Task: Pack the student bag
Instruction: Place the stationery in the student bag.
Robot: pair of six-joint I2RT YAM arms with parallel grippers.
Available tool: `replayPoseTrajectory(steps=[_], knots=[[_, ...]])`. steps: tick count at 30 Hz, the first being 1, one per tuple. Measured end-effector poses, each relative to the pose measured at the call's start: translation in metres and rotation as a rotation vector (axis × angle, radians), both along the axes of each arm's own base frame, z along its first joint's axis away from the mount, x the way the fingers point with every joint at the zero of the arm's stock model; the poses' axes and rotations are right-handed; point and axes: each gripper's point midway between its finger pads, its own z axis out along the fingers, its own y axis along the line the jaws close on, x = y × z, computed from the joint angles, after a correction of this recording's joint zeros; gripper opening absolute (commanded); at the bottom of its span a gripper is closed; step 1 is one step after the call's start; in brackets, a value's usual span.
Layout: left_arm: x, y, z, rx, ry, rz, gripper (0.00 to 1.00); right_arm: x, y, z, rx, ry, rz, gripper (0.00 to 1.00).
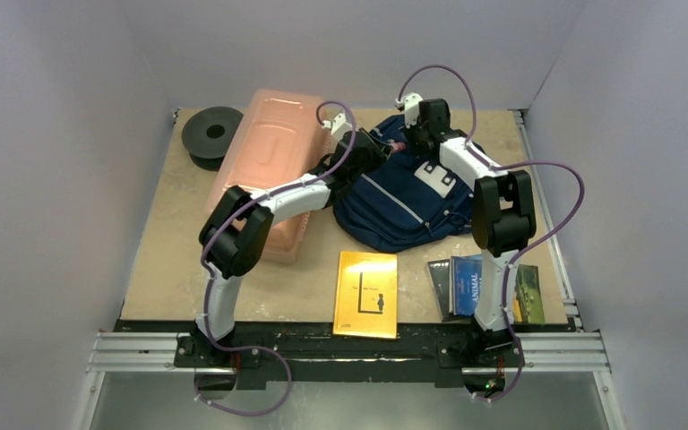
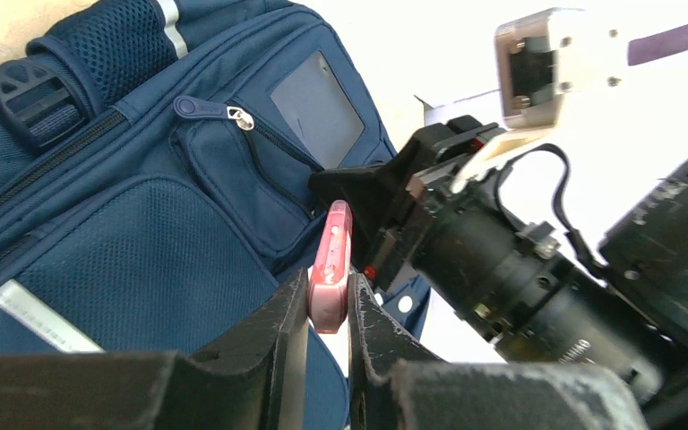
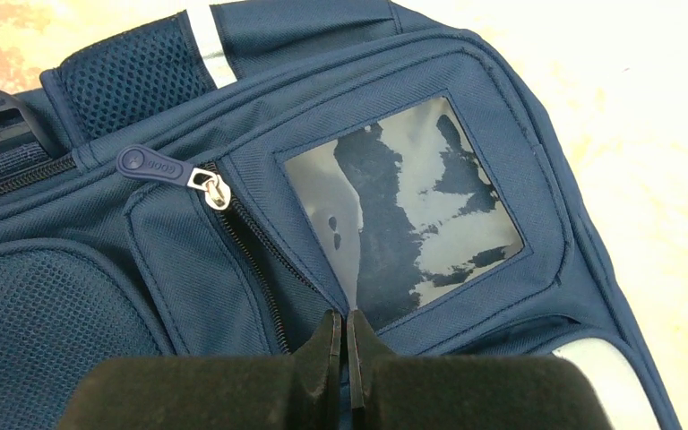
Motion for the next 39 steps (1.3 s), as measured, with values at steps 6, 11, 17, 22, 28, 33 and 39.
replayPoseTrajectory(steps=[6,11,17,22,28,33,39], knots=[[0.01,-0.018,-0.02,-0.015,0.015,0.061,0.0,0.0,-0.003,-0.001,0.086,0.02,-0.019,0.0],[0.02,-0.027,-0.028,-0.079,0.058,0.123,0.0,0.0,-0.002,0.003,0.111,0.029,-0.02,0.0],[0.031,-0.029,-0.06,-0.151,0.156,0.208,0.0,0.0,-0.001,0.005,0.12,0.03,-0.019,0.0],[0.038,-0.029,-0.081,-0.188,0.21,0.269,0.0,-0.001,-0.002,0.006,0.124,0.032,-0.021,0.0],[0.057,-0.036,-0.075,-0.248,0.196,0.307,0.0,-0.001,-0.001,0.007,0.129,0.033,-0.017,0.0],[0.074,-0.046,-0.081,-0.297,0.194,0.32,0.15,-0.004,-0.001,0.012,0.133,0.034,-0.012,0.0],[0.083,-0.058,-0.082,-0.337,0.205,0.306,0.5,-0.005,-0.001,0.013,0.136,0.036,-0.007,0.0]])
